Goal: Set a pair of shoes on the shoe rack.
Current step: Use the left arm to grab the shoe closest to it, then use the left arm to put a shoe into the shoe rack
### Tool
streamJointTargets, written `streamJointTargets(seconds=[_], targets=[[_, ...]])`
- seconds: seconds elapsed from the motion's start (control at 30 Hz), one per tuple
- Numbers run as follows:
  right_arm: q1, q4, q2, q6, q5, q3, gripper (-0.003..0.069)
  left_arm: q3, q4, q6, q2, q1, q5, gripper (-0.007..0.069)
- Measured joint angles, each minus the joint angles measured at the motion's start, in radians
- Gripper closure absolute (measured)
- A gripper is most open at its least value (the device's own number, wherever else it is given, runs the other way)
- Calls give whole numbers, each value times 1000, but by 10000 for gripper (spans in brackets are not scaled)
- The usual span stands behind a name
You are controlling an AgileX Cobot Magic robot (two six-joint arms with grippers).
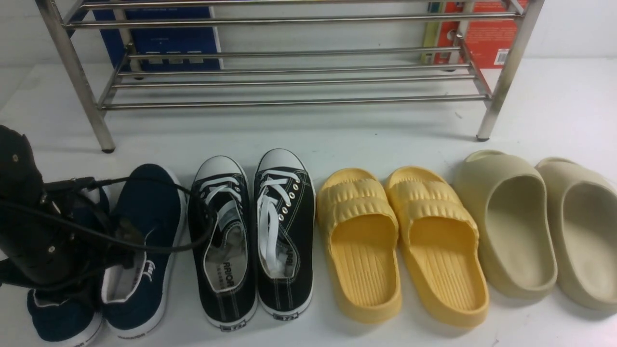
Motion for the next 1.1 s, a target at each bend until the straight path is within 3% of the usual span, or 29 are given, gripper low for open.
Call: streamJointTargets(seconds=[0.37, 0.53, 0.73, 1.1], targets=[[0, 0, 0, 0, 0, 0, 419, -175, -12, -1, -295, -1, 243, 615], [0, 0, 0, 0, 0, 0, 419, -233, -15, 27, -302, -53, 270, 615], [0, 0, 0, 0, 0, 0, 419, -309, -31, 32, -173, -210, 223, 615], [0, 0, 0, 0, 0, 0, 419, -571, 24, 39, 142, -219, 195, 615]])
